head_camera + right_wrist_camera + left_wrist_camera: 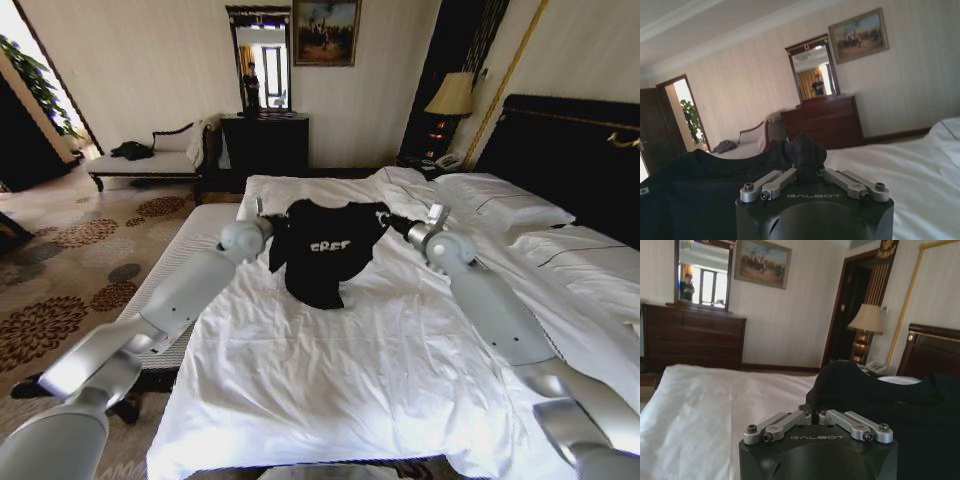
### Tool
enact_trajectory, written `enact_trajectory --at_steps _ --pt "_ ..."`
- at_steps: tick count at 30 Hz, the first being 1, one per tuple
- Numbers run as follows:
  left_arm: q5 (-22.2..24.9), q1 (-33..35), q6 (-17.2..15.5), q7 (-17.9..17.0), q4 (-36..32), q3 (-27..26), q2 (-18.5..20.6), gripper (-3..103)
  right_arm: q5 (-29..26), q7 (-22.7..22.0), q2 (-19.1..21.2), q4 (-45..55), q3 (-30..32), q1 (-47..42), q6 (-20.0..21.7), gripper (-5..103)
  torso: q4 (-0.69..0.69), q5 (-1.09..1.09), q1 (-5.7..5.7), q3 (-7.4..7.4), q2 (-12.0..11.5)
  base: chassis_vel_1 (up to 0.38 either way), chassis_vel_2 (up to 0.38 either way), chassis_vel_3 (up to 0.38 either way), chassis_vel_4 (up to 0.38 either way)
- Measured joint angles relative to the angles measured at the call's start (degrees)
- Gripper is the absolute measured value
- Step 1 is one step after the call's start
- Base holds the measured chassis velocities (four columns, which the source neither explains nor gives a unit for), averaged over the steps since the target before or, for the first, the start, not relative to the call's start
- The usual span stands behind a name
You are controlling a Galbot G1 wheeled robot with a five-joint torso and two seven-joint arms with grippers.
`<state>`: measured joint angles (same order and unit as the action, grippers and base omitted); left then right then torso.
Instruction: Fold the clothes on the bed.
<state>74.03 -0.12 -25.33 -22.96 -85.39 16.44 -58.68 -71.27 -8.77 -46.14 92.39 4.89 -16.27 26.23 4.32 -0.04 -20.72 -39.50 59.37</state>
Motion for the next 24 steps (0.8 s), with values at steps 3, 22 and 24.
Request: enact_trajectory --at_steps 3,22,24 --pt "1.8 -4.2 -0.3 -0.2 -0.6 -0.3 0.6 1 -2.7 -1.3 2.4 1.8 -1.8 4.3 -0.5 4 0.01 0.01 0.01 0.01 0.0 0.0 0.0 0.0 0.0" --pt "8.6 -10.4 -1.8 -3.8 -9.3 -1.6 8.6 1 -11.5 -5.0 12.7 8.3 -6.6 14.1 -1.1 4 0.0 -0.01 0.01 0.01 0.0 0.0 0.0 0.0 0.0" --pt "9.1 -9.2 -1.8 -4.5 -11.0 -2.2 9.8 1 -11.4 -5.0 14.0 9.9 -5.2 12.0 -1.2 4 0.01 0.01 0.01 0.01 0.0 0.0 0.0 0.0 0.0"
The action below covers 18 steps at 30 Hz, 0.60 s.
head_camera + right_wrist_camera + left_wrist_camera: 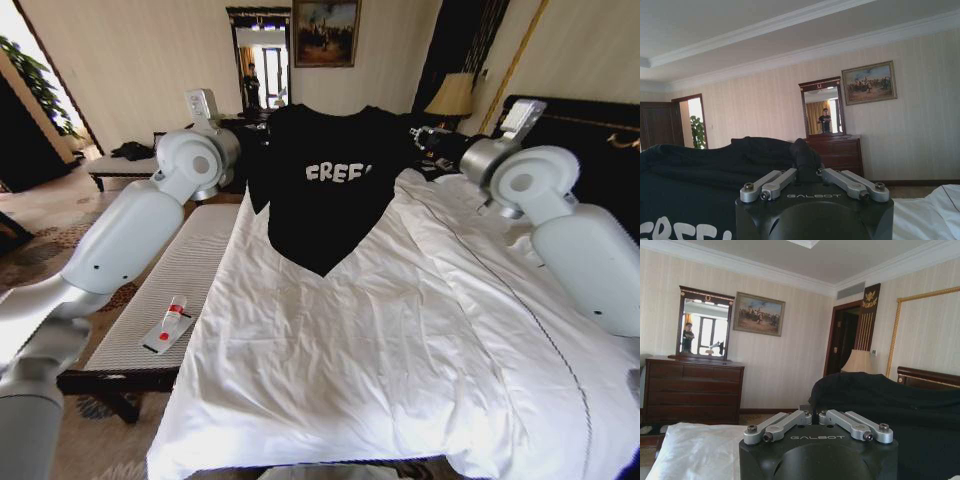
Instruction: Fold the clothes on the bed.
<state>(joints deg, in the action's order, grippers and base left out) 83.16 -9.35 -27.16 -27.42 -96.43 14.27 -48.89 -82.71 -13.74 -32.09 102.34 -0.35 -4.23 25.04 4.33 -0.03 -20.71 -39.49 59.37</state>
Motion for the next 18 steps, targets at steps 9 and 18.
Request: enact_trajectory --at_steps 9,18 --pt "0.4 4.0 0.2 -3.0 -6.7 -1.1 2.8 1 -0.6 -0.1 2.6 4.4 4.9 -5.2 -0.4 4 -0.01 0.0 0.0 0.0 0.0 0.0 0.0 0.0 0.0" --pt "4.4 8.7 -0.3 -9.5 -17.2 -4.1 6.8 1 -5.0 -2.9 6.2 15.0 15.1 -16.0 0.0 4 0.03 0.01 -0.02 0.0 0.0 0.0 0.0 0.0 0.0"
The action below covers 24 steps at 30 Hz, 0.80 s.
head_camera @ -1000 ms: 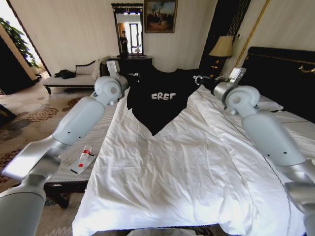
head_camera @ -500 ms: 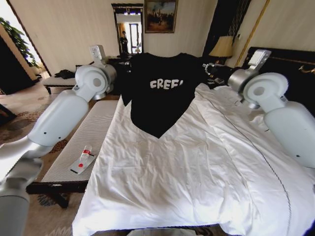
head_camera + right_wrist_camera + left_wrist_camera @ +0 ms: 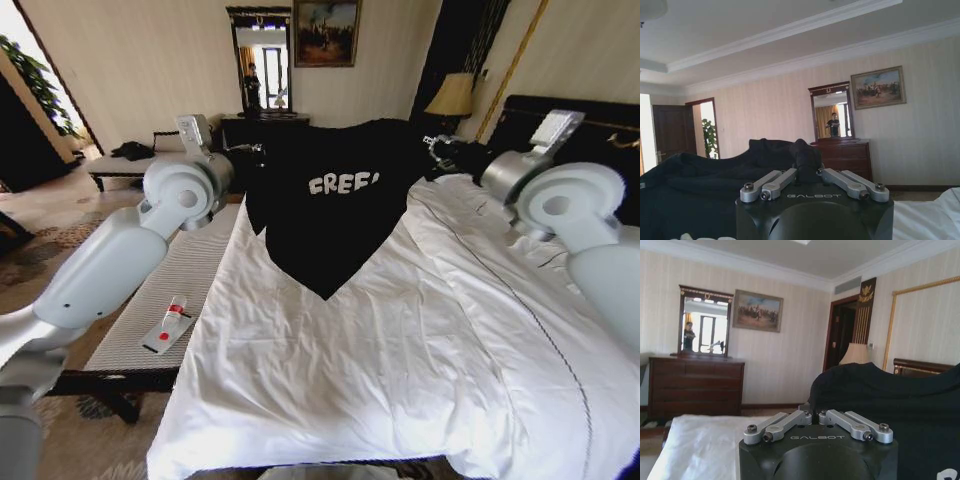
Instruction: Fold the clothes on the bed.
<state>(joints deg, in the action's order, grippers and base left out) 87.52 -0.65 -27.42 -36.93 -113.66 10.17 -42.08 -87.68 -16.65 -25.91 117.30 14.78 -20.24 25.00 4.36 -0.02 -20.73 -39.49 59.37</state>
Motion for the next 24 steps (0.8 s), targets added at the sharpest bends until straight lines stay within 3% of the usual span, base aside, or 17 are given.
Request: enact_trajectory --at_steps 2,4,6,7,8,11,13,14,15,17,19,24 --pt "0.8 1.1 -0.3 -0.9 -1.4 -0.9 0.6 1 -0.6 -0.3 0.4 1.5 1.8 -2.1 0.2 4 -0.01 -0.01 0.0 0.0 0.0 0.0 0.0 0.0 0.0" --pt "2.5 10.5 -1.9 -3.8 -10.4 -8.1 5.6 1 -2.6 -1.0 2.2 8.7 11.3 -13.1 1.1 4 0.01 -0.01 0.01 0.01 0.0 0.0 0.0 0.0 0.0" --pt "2.1 13.8 -2.2 -3.8 -13.2 -10.0 7.2 1 -3.2 -1.3 2.4 10.5 13.5 -15.8 1.4 4 -0.01 -0.03 0.02 0.01 0.0 0.0 0.0 0.0 0.0" --pt "1.0 18.4 -2.5 -3.9 -16.6 -12.7 9.2 1 -4.0 -1.8 2.3 12.2 15.4 -18.3 1.8 4 -0.02 -0.04 0.02 0.01 0.0 0.0 0.0 0.0 0.0" --pt "-1.8 27.2 -2.7 -4.0 -21.6 -16.7 12.2 1 -5.4 -2.8 1.9 14.8 18.8 -23.2 2.2 4 -0.08 -0.03 0.03 0.02 0.0 0.0 0.0 0.0 0.0" --pt "-3.8 38.1 -2.7 -4.6 -27.2 -21.0 15.0 1 -7.4 -4.0 0.9 17.4 23.1 -29.4 3.1 4 -0.09 -0.05 0.04 0.02 0.0 0.0 0.0 0.0 0.0" --pt "-3.5 39.5 -2.7 -5.0 -28.0 -21.6 15.5 1 -7.9 -4.2 0.7 17.7 23.8 -30.4 3.3 4 -0.08 -0.05 0.04 0.01 0.0 0.0 0.0 0.0 0.0" --pt "-2.1 42.7 -3.1 -6.0 -29.7 -24.6 16.9 1 -9.2 -5.0 0.3 18.8 25.8 -32.9 3.6 4 0.02 -0.05 0.04 0.01 0.0 0.0 0.0 0.0 0.0" --pt "-2.1 42.7 -3.1 -6.0 -29.7 -24.6 16.9 1 -9.2 -5.0 0.3 18.8 25.8 -32.9 3.6 4 0.02 -0.05 0.04 0.01 0.0 0.0 0.0 0.0 0.0" --pt "0.2 49.0 -4.6 -6.6 -30.4 -31.0 18.6 1 -11.3 -6.3 -0.5 21.6 30.0 -37.6 4.2 4 -0.05 0.02 0.02 0.0 0.0 0.0 0.0 0.0 0.0" --pt "1.1 50.6 -5.1 -7.1 -30.5 -32.3 18.7 1 -12.0 -7.1 -0.9 23.2 32.0 -40.0 4.5 4 -0.04 -0.01 0.01 0.0 0.0 0.0 0.0 0.0 0.0" --pt "5.8 51.5 -5.7 -11.0 -30.4 -34.7 19.3 1 -17.4 -14.0 -2.6 26.5 36.2 -45.9 5.8 4 -0.01 -0.03 0.02 0.0 0.0 0.0 0.0 0.0 0.0"
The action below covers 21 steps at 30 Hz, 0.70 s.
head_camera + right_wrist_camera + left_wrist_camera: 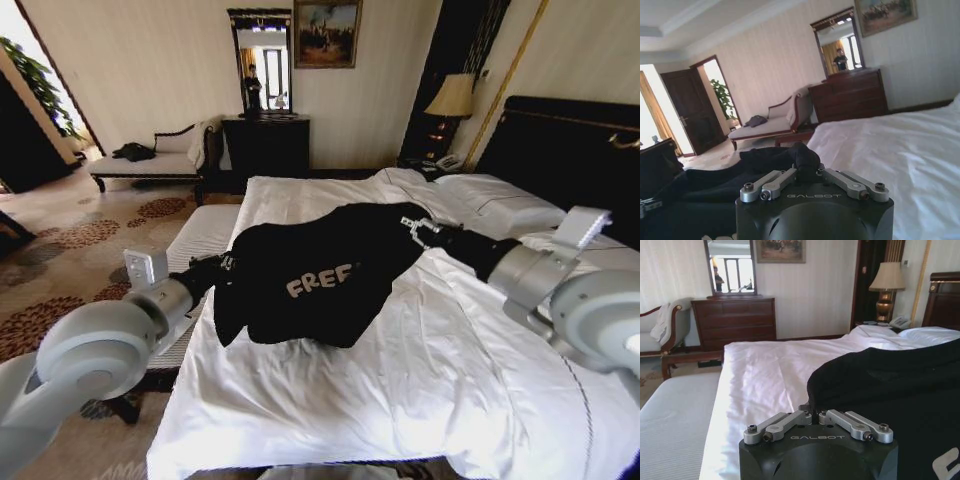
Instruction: Fold the clothes on the bed.
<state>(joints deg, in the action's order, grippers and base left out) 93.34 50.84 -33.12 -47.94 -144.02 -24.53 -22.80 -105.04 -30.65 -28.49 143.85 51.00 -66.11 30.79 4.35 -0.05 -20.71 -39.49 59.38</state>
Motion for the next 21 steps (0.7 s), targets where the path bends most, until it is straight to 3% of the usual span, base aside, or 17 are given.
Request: enact_trajectory --at_steps 3,4,7,8,11,15,21 --pt "3.9 2.0 -1.2 -2.1 0.1 -3.2 0.5 1 -5.1 -5.1 -0.7 0.1 2.6 -2.0 1.5 4 -0.04 0.02 0.0 0.0 0.0 0.0 0.0 0.0 0.0" --pt "3.9 2.0 -1.2 -2.1 0.1 -3.2 0.5 1 -5.1 -5.1 -0.7 0.1 2.6 -2.0 1.5 4 -0.04 0.02 0.0 0.0 0.0 0.0 0.0 0.0 0.0" --pt "6.3 3.3 -1.7 -2.4 0.1 -6.9 0.7 1 -11.8 -8.3 -0.5 0.0 7.4 -3.0 3.3 4 -0.01 0.03 -0.02 -0.01 0.0 0.0 0.0 0.0 0.0" --pt "8.6 3.1 -2.0 -2.4 0.2 -9.0 1.1 1 -16.4 -10.4 0.2 0.0 9.7 -2.3 4.5 4 0.0 0.03 -0.01 -0.01 0.0 0.0 0.0 0.0 0.0" --pt "9.4 2.4 -2.2 -2.1 0.3 -9.3 1.3 1 -19.1 -12.0 0.9 -0.1 11.1 -1.6 4.9 4 -0.03 0.02 -0.01 -0.01 0.0 0.0 0.0 0.0 0.0" --pt "8.1 1.9 -2.2 -2.1 0.6 -5.4 0.2 1 -19.3 -13.5 0.1 -0.3 9.8 -2.6 5.3 4 -0.03 0.01 -0.01 -0.01 0.0 0.0 0.0 0.0 0.0" --pt "4.5 5.2 -2.2 -2.0 0.9 0.7 -3.3 1 -13.8 -12.5 -4.2 -0.6 6.2 -7.7 5.8 4 -0.01 0.04 -0.02 -0.01 0.0 0.0 0.0 0.0 0.0"
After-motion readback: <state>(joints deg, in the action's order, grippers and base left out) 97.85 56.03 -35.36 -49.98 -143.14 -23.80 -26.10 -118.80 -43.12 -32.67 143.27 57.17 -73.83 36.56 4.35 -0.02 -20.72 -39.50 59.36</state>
